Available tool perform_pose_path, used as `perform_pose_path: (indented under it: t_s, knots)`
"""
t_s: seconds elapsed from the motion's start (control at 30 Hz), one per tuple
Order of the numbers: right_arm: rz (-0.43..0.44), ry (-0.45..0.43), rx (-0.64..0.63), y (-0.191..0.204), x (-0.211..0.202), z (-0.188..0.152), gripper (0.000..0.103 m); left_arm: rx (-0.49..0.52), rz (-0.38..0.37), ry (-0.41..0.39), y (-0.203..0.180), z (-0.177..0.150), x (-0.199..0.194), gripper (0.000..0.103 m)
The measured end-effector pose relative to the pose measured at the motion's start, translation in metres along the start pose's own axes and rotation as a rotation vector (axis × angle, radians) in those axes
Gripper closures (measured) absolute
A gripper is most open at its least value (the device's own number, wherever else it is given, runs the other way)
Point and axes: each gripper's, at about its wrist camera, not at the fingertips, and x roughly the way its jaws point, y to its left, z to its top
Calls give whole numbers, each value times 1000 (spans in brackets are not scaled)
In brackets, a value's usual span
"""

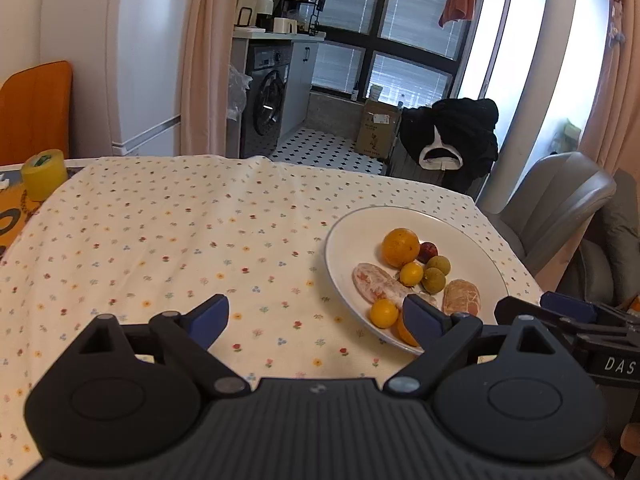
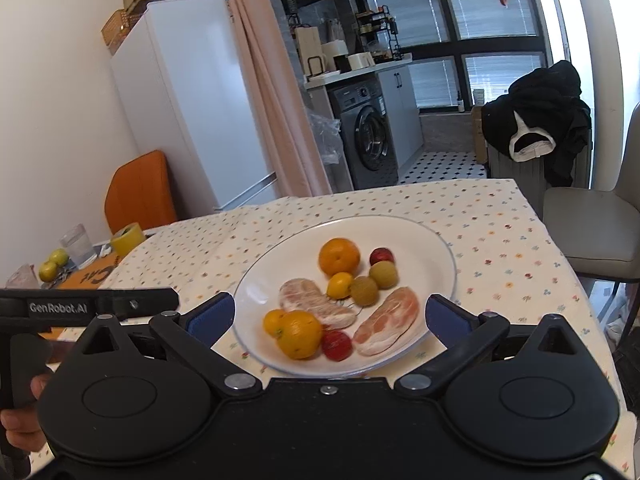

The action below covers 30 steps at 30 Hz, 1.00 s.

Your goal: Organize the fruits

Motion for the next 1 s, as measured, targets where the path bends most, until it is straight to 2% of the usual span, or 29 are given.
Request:
perform_pose_path:
  t_s: [0.33, 0.57, 0.7, 1.0]
  knots:
    - [-15, 13, -6, 21, -17, -2, 0, -14, 63, -46, 23, -7, -39, 7]
    - [-8, 28, -15, 35, -29, -4, 0, -25, 83, -48, 38, -14, -61, 6]
    - [-1, 38, -18, 42, -37, -5, 0, -34, 87, -56, 45, -18, -73, 0]
    - [11, 47, -51, 62, -51, -8, 0, -45, 79, -77, 56, -26, -101, 0]
